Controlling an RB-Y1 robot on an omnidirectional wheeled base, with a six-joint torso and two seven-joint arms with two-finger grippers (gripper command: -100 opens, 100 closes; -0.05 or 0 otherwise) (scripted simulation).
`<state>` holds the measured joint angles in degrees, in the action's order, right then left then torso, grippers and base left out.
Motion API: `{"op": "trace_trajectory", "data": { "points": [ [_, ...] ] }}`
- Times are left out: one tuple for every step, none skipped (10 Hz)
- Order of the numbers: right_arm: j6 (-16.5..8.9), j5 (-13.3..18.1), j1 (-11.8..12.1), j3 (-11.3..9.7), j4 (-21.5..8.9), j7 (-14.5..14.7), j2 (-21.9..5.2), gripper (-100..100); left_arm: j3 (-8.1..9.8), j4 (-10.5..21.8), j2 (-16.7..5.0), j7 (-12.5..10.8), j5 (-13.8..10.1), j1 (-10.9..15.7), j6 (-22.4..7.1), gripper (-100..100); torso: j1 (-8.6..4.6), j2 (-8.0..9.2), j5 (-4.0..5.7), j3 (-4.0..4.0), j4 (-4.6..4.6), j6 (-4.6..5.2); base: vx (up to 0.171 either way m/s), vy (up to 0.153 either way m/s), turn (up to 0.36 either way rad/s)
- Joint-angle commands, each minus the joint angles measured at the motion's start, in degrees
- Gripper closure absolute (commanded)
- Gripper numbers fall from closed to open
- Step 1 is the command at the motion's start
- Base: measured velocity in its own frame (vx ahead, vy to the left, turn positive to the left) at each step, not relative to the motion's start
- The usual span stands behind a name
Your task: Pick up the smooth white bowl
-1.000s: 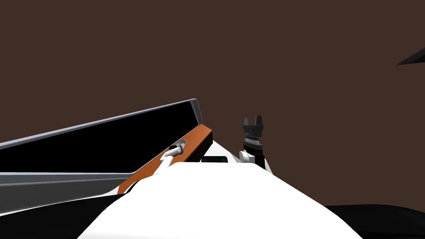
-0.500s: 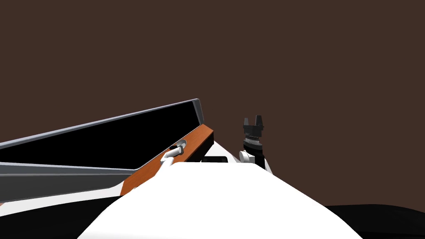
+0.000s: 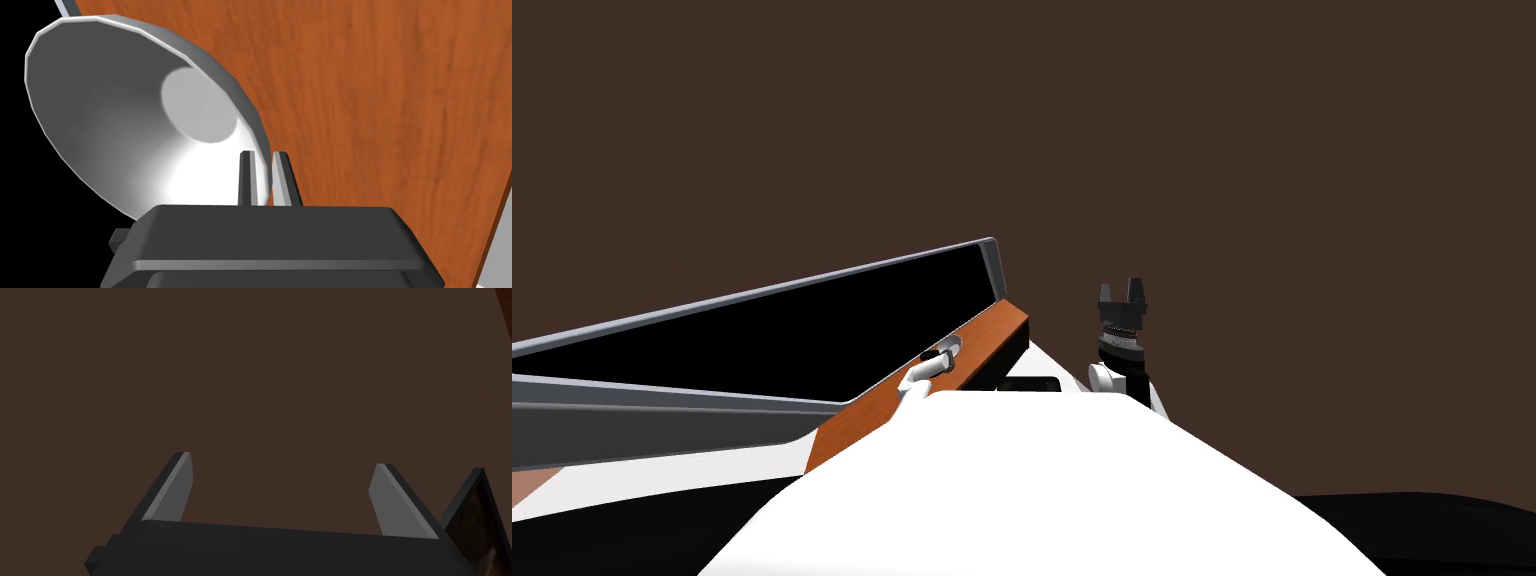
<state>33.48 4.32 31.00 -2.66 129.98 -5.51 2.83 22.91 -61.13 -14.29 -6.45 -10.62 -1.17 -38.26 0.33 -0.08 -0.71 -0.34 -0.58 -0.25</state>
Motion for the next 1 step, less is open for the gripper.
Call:
{"op": "trace_trajectory", "data": {
  "points": [
    [0.0,0.0,0.0,0.0,0.0,0.0,0.0,0,0.00,0.0,0.0,0.0,0.0,0.0,0.0,0,0.00,0.00,0.00,0.00,0.00,0.00,0.000,0.000,0.000]
  ]
}}
